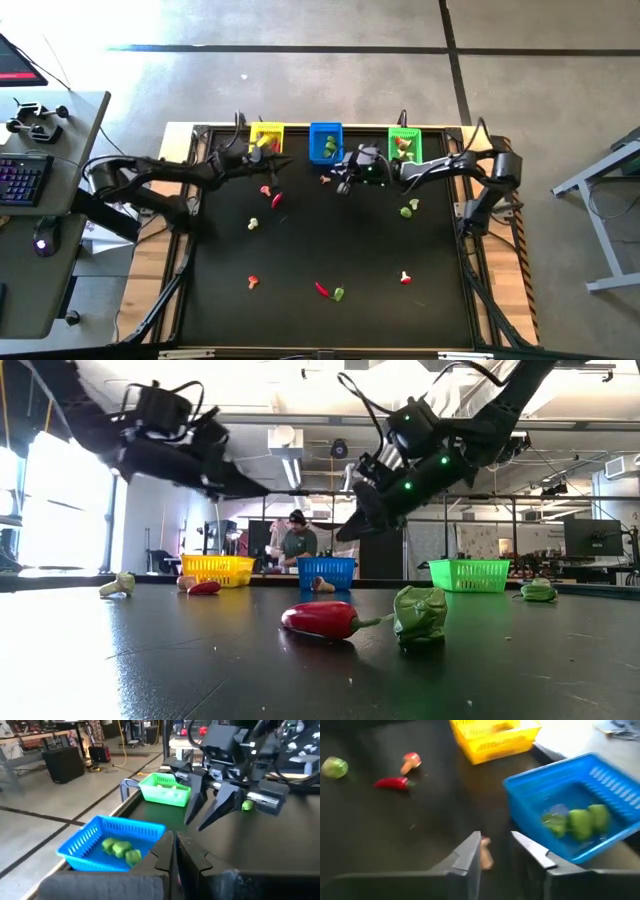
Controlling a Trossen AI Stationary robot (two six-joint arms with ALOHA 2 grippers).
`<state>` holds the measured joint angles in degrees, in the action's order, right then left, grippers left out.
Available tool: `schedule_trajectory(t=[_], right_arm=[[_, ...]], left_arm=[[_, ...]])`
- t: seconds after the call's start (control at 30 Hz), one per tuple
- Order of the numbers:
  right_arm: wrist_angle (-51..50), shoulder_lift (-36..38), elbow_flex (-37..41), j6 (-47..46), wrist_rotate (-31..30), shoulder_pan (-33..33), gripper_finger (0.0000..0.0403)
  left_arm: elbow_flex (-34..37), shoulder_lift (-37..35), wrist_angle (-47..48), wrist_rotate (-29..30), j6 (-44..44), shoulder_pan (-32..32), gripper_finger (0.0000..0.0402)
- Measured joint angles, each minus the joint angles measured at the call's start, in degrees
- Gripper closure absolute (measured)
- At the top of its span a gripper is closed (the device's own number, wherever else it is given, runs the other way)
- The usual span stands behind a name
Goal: Sort produce into baskets
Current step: Put the brown mushroom into the green bin
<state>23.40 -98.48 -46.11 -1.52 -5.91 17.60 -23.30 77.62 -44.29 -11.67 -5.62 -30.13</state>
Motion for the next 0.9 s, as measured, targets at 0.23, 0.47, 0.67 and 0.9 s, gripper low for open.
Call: schedule_trajectory(t=[0.23, 0.47, 0.67, 0.9], right_arm=[[2.8, -3.7, 0.0, 0.0, 3.2, -2.6, 0.0226], [2.5, -7.8, -3.4, 0.9, 2.7, -2.7, 0.0183], [-10.9, -11.4, -12.4, 5.1, 2.7, -1.7, 0.018], [-18.0, -11.6, -18.3, 9.1, 2.2, -0.8, 0.018]], left_arm=[[9.5, -3.6, -8.2, -0.1, 3.2, 2.3, 0.0394], [15.2, -3.7, -19.1, -2.8, 6.0, 3.2, 0.0394], [15.4, -3.7, -18.8, -3.0, 6.1, 3.2, 0.0394], [15.4, -3.7, -18.7, -3.4, 6.0, 3.2, 0.0394]])
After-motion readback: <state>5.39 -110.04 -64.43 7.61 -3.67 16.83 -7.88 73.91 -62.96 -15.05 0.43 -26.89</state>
